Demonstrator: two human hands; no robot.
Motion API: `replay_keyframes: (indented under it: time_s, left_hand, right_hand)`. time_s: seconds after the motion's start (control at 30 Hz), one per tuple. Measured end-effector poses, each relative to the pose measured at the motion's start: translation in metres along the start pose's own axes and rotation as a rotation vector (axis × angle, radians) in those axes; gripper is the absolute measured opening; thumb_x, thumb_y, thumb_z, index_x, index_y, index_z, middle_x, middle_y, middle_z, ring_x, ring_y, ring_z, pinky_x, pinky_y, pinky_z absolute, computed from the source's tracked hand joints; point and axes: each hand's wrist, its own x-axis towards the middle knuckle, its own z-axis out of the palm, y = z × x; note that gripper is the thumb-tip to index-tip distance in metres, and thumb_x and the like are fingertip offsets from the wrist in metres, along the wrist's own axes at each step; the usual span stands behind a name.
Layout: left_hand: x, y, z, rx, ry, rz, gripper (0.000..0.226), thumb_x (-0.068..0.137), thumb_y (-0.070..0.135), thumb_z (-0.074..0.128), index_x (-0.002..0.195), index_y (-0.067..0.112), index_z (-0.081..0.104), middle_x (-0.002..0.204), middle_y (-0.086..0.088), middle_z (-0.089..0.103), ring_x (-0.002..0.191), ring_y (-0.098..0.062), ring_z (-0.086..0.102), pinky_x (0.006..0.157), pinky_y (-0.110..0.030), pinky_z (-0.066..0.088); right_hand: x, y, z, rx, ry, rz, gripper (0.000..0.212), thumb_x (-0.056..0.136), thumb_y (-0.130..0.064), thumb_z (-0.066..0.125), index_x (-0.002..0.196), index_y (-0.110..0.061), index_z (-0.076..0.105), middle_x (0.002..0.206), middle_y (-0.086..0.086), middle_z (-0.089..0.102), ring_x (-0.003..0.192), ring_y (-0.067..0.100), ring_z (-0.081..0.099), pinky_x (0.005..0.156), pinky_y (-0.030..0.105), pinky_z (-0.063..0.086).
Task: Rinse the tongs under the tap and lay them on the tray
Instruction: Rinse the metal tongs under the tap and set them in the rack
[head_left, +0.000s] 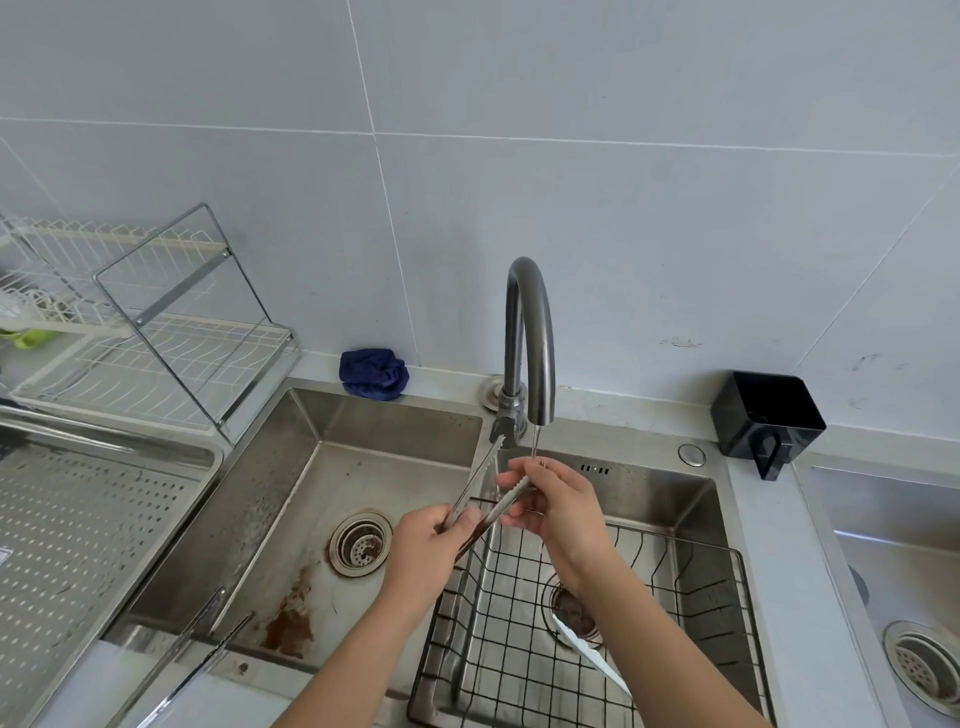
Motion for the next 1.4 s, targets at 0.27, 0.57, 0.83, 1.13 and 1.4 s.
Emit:
replay_keyframes:
  time_s: [0.27,0.57,0.83,1.13,1.4]
  left_hand:
    - [-0.010,0.000,0.006,-0.185,-0.086,-0.024,0.029,0.093,0.023,0.072,0.082,-0.005,0.071,0.064,-0.010,0.057,0.061,-0.019,0.051,0.063,-0.034,0.043]
    - [-0.011,0.013,0.022,-0.542,-0.317,-0.407,0.008,0.096,0.006,0.063,0.102,0.001,0.065,0.069,-0.020,0.069,0.051,-0.026,0.063,0.045,-0.030,0.052]
    - [0.000,0.020,0.033,-0.608,-0.280,-0.380,0.011,0.094,0.014,0.068,0.096,0.003,0.067,0.068,-0.015,0.067,0.051,-0.022,0.060,0.045,-0.028,0.049]
    - [-0.002,0.027,0.039,-0.591,-0.340,-0.362,0.019,0.098,0.017,0.056,0.091,0.002,0.065,0.059,-0.013,0.060,0.043,-0.021,0.052,0.041,-0.026,0.043]
    - [-0.005,0.024,0.045,-0.481,-0.188,-0.135,0.043,0.104,0.048,0.043,0.108,0.011,0.065,0.079,-0.008,0.065,0.057,-0.017,0.056,0.049,-0.030,0.041]
  right_hand:
    - [-0.005,-0.004,0.008,-0.141,-0.025,-0.081,0.040,0.105,-0.040,0.053,0.084,-0.014,0.075,0.077,0.012,0.073,0.054,0.015,0.056,0.055,0.033,0.055]
    - [0.000,-0.006,0.009,-0.013,-0.053,0.002,0.042,0.105,-0.044,0.050,0.076,-0.016,0.061,0.063,0.005,0.055,0.044,0.013,0.035,0.039,0.026,0.034]
    - [-0.003,-0.003,0.001,-0.174,-0.082,-0.005,0.035,0.105,-0.035,0.055,0.096,-0.005,0.070,0.077,0.012,0.073,0.043,0.010,0.052,0.040,0.025,0.043]
    - [-0.002,-0.013,-0.008,0.027,-0.152,-0.025,0.025,0.101,-0.024,0.063,0.086,-0.005,0.067,0.070,0.008,0.059,0.052,0.014,0.045,0.049,0.026,0.041]
    - [0.003,-0.017,-0.007,-0.086,-0.091,-0.108,0.021,0.096,-0.013,0.070,0.075,-0.013,0.070,0.063,0.011,0.059,0.055,0.023,0.053,0.056,0.035,0.052]
